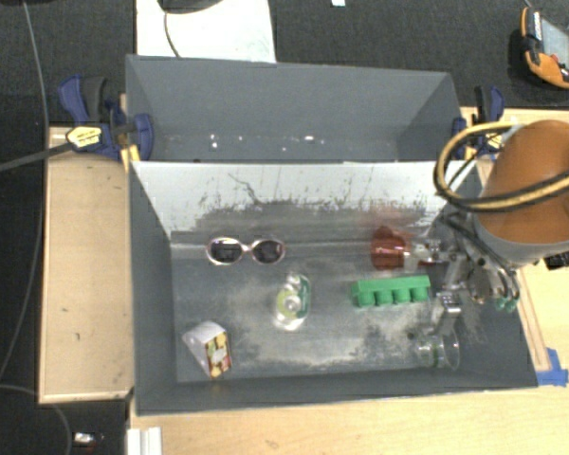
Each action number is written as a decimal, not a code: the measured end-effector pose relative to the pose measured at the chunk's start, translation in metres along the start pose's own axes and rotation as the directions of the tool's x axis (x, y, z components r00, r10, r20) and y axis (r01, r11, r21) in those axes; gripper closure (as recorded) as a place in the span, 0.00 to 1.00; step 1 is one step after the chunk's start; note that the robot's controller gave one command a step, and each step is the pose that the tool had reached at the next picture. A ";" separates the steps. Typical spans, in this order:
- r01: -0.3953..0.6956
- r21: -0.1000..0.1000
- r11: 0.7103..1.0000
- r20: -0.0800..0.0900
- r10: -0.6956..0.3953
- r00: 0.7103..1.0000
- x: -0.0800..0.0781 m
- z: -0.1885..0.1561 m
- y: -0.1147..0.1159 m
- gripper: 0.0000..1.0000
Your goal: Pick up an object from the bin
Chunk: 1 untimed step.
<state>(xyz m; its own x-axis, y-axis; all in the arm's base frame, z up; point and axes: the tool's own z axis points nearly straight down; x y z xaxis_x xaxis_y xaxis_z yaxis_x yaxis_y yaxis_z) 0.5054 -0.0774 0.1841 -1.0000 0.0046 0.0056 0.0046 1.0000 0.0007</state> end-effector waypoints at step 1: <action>0.005 0.001 1.000 0.008 -0.005 1.000 -0.002 -0.004 0.000 0.00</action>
Offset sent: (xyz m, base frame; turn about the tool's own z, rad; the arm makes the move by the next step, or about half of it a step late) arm 0.0577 0.0020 -0.1141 -0.1013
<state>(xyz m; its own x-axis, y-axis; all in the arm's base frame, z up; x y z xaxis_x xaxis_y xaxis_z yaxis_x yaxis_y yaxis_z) 0.5072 -0.0771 0.1882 -1.0000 0.0000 -0.0023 0.0000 1.0000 -0.0004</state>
